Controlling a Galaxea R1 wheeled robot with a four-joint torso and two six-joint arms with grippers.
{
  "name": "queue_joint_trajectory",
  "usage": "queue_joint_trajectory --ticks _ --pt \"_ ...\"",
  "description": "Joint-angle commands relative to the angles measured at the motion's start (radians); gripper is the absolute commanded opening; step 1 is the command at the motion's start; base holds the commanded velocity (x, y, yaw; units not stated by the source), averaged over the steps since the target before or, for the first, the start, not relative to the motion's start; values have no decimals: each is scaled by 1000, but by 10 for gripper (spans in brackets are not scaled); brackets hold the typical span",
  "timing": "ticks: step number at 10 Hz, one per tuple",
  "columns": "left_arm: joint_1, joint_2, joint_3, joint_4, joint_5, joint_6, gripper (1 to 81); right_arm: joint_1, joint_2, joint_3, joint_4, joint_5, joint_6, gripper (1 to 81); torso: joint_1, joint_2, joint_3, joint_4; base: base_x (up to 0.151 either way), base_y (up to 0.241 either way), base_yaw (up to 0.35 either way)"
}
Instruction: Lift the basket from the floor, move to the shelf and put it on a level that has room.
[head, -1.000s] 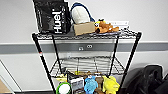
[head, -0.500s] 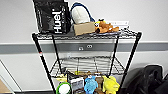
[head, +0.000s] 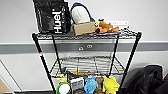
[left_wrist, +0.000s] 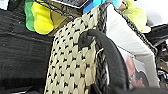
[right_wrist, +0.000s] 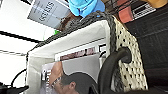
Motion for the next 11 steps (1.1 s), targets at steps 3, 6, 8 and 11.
queue_joint_trajectory --ticks 3,6,8,11 --pt "-257 -113 211 -5 4 -4 10 242 -84 144 23 -114 10 10 0 0 0 0 0 0 0" --pt "-329 -165 305 -11 4 -5 10 334 -107 210 26 -178 48 10 0 0 0 0 0 0 0" --pt "-380 -193 362 -38 7 -5 10 383 -136 266 24 -193 83 10 0 0 0 0 0 0 0" --pt "-453 -204 403 -66 46 -5 10 457 -212 347 23 -195 128 10 0 0 0 0 0 0 0"
